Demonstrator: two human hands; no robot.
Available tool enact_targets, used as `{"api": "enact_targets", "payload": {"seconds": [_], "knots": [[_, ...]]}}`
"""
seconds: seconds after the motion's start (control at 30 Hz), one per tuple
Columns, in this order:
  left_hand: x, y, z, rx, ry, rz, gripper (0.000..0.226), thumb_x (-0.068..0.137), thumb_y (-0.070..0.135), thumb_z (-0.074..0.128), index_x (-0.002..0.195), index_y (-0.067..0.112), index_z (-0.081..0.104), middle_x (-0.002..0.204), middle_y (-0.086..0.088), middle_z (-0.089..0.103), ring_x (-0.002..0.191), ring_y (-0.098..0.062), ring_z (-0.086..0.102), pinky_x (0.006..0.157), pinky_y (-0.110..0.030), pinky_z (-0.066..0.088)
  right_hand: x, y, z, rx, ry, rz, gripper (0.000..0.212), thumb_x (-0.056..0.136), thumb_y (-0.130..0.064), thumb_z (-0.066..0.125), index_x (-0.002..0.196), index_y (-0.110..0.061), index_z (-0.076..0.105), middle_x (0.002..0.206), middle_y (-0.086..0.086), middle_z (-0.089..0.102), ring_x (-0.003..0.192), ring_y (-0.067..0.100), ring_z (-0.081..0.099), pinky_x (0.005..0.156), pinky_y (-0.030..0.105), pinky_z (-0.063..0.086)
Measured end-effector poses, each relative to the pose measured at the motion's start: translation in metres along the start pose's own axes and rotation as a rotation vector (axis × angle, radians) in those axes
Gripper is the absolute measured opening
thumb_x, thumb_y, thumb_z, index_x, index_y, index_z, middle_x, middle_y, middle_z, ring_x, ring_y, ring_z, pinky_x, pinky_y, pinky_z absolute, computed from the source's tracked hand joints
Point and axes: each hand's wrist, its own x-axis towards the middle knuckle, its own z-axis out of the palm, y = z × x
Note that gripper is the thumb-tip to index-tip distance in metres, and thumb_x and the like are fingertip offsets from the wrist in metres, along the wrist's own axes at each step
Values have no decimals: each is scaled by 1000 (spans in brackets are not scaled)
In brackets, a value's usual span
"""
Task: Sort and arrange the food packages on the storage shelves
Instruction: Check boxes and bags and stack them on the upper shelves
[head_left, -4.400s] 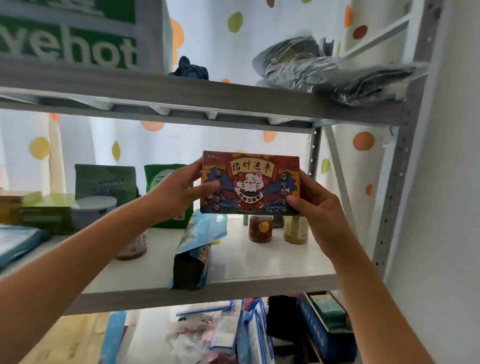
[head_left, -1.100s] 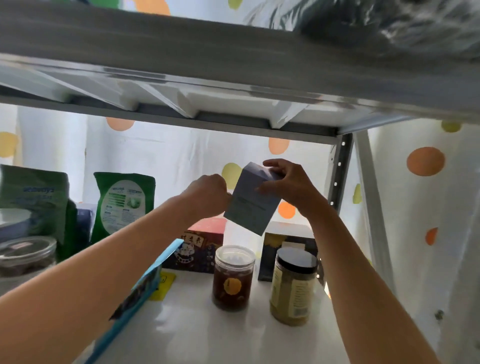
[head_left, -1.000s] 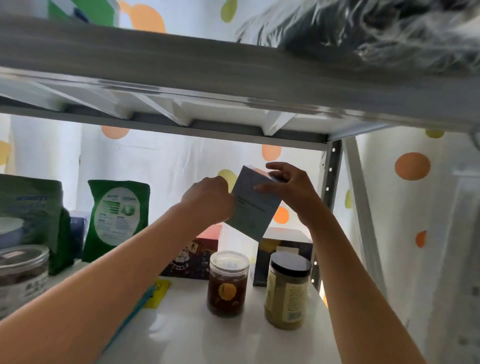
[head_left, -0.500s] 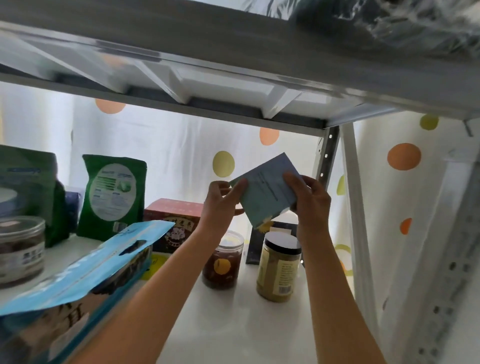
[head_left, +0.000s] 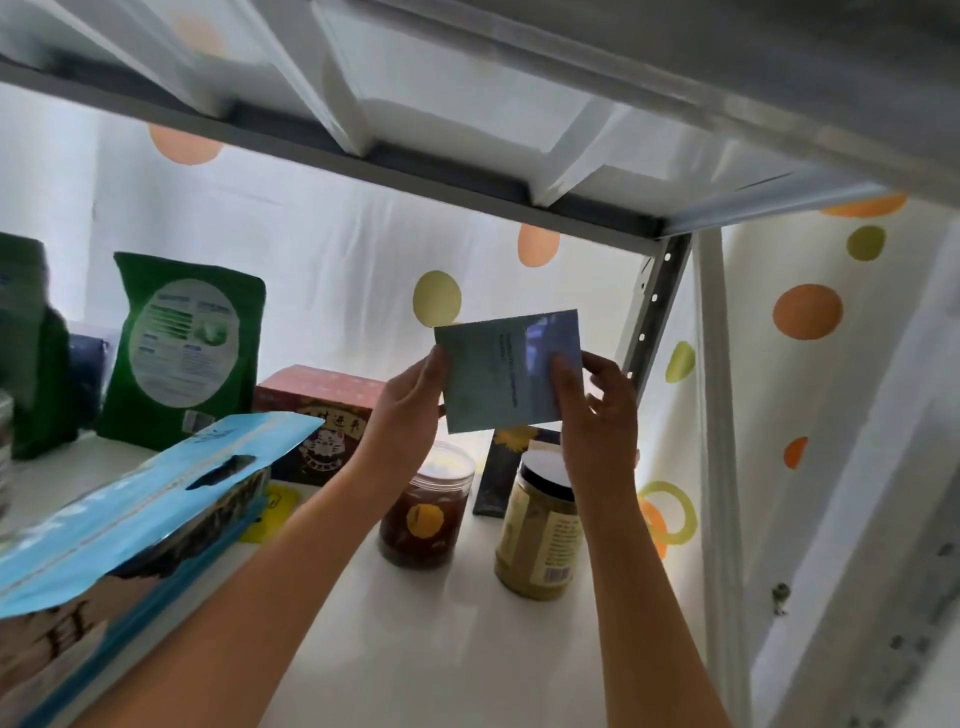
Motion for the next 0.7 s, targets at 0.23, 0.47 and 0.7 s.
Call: {"api": "enact_targets", "payload": {"seconds": [0.23, 0.47, 0.7], "knots": [[2, -16, -18, 184, 37, 74, 37, 99, 62, 36, 109, 43, 66, 116, -9, 62, 110, -25, 62, 86, -54, 56, -13, 6, -2, -123, -163, -3, 21, 100, -33, 59, 120, -29, 64, 113, -5, 62, 99, 13, 61, 69, 9, 48], [-7, -7, -12, 6, 44, 77, 27, 94, 42, 46, 109, 26, 60, 110, -8, 67, 107, -22, 63, 91, -41, 53, -18, -4, 0, 31, -218, 36, 33, 97, -21, 65, 124, -34, 52, 112, -24, 60, 95, -13, 61, 75, 8, 53], [-4, -14, -16, 100, 159, 103, 12, 101, 23, 54, 108, 15, 51, 94, 8, 68, 87, -4, 66, 64, -15, 51, -18, -3, 2, 78, -178, 65, 16, 96, -29, 64, 111, -26, 59, 105, -15, 69, 98, 4, 68, 86, 19, 58]]}}
